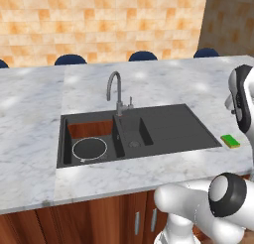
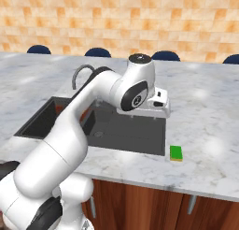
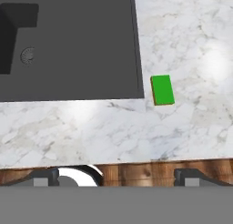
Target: Pick the pan and sponge and place them into the sink. Then turn on the water.
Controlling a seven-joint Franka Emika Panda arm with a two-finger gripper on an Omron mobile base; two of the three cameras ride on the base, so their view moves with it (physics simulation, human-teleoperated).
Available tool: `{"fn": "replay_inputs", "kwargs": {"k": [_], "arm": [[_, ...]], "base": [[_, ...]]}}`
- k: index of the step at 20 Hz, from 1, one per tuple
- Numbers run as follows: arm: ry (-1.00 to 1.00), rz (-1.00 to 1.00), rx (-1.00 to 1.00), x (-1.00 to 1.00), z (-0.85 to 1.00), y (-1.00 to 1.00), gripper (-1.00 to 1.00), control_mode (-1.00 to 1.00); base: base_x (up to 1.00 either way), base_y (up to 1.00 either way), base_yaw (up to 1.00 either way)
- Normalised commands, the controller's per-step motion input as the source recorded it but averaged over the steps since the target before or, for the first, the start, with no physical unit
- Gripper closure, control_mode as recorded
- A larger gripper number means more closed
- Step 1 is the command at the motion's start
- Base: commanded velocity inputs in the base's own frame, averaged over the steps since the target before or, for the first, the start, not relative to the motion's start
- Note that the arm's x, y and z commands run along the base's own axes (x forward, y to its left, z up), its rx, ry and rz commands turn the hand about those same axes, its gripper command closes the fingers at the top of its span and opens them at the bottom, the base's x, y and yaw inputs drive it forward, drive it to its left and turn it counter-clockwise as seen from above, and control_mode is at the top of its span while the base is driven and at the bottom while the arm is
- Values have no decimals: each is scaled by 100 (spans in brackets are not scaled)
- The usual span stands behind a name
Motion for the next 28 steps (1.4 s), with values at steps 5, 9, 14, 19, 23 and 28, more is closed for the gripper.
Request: {"fn": "replay_inputs", "kwargs": {"k": [5, 9, 14, 19, 23, 28], "arm": [[0, 1, -4, 8, -10, -30, -100, -100], [0, 1, -3, 12, -17, -29, -100, -100], [1, 1, -2, 13, -24, -23, -100, -100], [0, 0, -2, 10, -23, -16, -100, -100], [0, 1, -2, 15, -28, -13, -100, -100], [0, 1, -2, 18, -30, -11, -100, -100]], "base": [[0, 0, 0], [0, 0, 0], [0, 0, 0], [0, 0, 0], [0, 0, 0], [0, 0, 0]]}}
